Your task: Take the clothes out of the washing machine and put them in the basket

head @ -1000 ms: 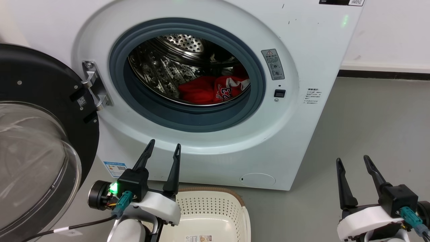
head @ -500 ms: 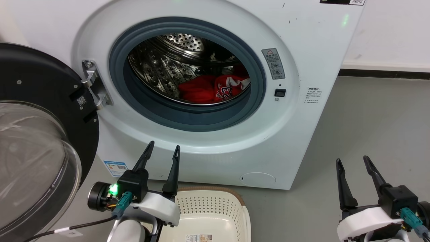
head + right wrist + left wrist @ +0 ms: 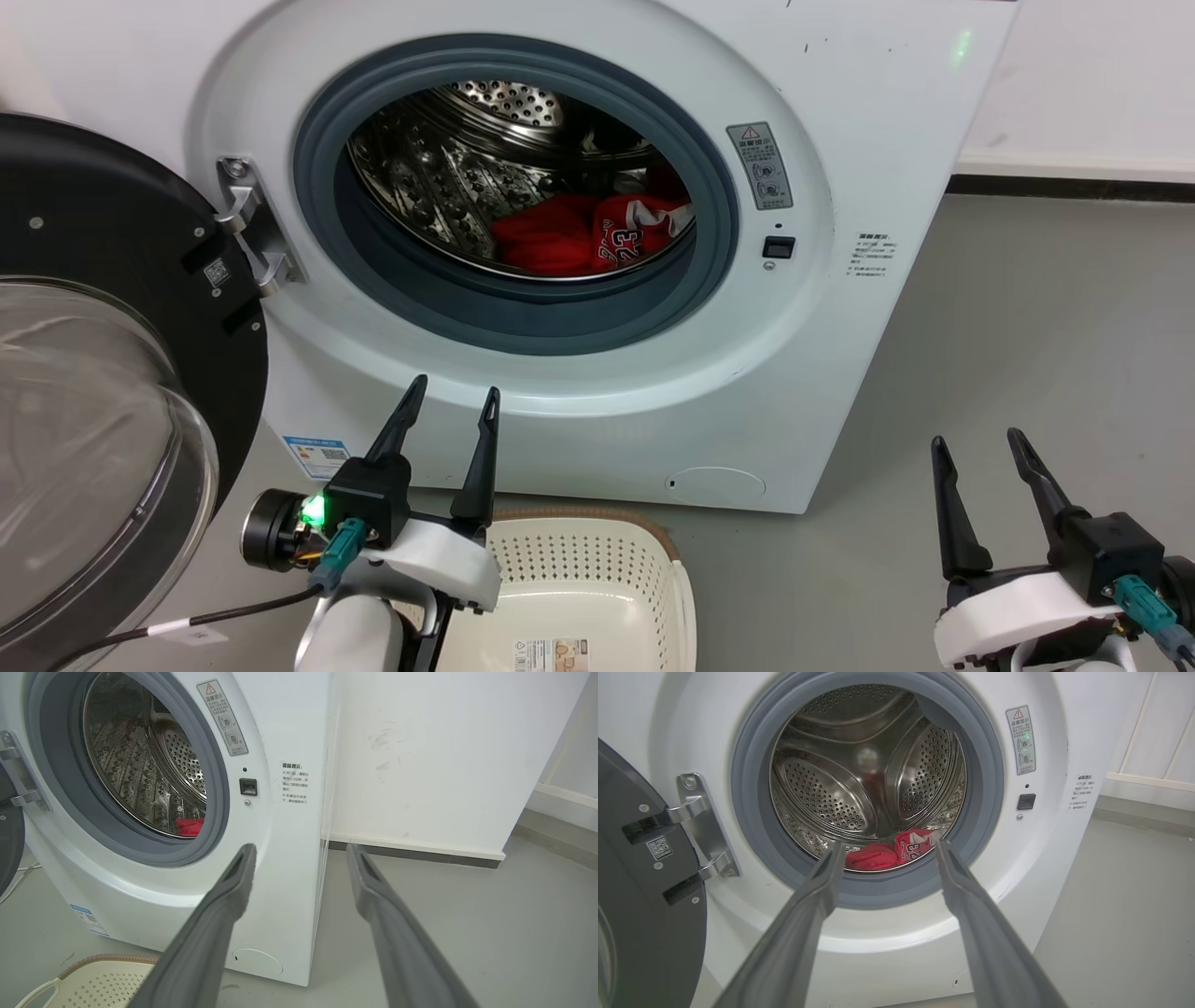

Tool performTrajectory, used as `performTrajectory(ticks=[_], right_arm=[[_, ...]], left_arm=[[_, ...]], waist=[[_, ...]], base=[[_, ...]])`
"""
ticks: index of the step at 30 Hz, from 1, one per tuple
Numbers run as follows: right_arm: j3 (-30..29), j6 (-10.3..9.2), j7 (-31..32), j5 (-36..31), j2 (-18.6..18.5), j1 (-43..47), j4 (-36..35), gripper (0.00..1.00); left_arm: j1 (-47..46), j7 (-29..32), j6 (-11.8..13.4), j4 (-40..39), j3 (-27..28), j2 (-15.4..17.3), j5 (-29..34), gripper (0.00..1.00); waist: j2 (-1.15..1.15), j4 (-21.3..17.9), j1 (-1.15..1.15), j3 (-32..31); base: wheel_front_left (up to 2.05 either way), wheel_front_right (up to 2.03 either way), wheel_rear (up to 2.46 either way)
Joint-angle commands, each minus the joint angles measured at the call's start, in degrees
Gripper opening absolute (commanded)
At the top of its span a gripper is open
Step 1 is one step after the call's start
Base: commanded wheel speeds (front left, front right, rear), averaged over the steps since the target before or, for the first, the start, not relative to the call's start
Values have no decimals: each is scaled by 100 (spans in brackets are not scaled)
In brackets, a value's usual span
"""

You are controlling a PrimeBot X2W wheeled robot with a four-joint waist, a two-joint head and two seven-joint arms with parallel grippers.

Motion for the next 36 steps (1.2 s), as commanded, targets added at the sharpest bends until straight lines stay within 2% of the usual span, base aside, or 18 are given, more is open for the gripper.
performTrajectory(ticks=[1, 7, 12, 20, 30, 36], right_arm=[[21, -2, -5, 19, -1, -39, -45, 100], [146, -2, 18, 68, -1, -220, -170, 100], [270, -3, 51, 105, -1, -467, -374, 100], [473, -2, -7, 243, 2, -789, -537, 100], [839, -2, -138, 470, 4, -1134, -473, 100], [1051, -3, -210, 675, 5, -1340, -399, 100]], left_arm=[[-129, -16, 26, -22, 23, -7, 11, 100], [-436, -16, 63, 23, 126, -8, -101, 100], [-950, -15, 121, 174, 332, -10, -206, 100], [-2055, -15, 50, 872, 661, 105, -370, 100], [-3539, 23, -110, 2163, 857, 532, -625, 100], [-4573, 434, -192, 2920, 854, 868, -807, 100]], waist=[[0, -32, 0, 59], [0, -241, 0, 411], [0, -552, 0, 943], [0, -1024, 0, 1735], [0, -1522, 0, 2488], [0, -1811, 0, 2954]], base=[[0, 0, 0], [0, 0, 0], [0, 0, 0], [0, 0, 0], [0, 0, 0], [0, 0, 0]])
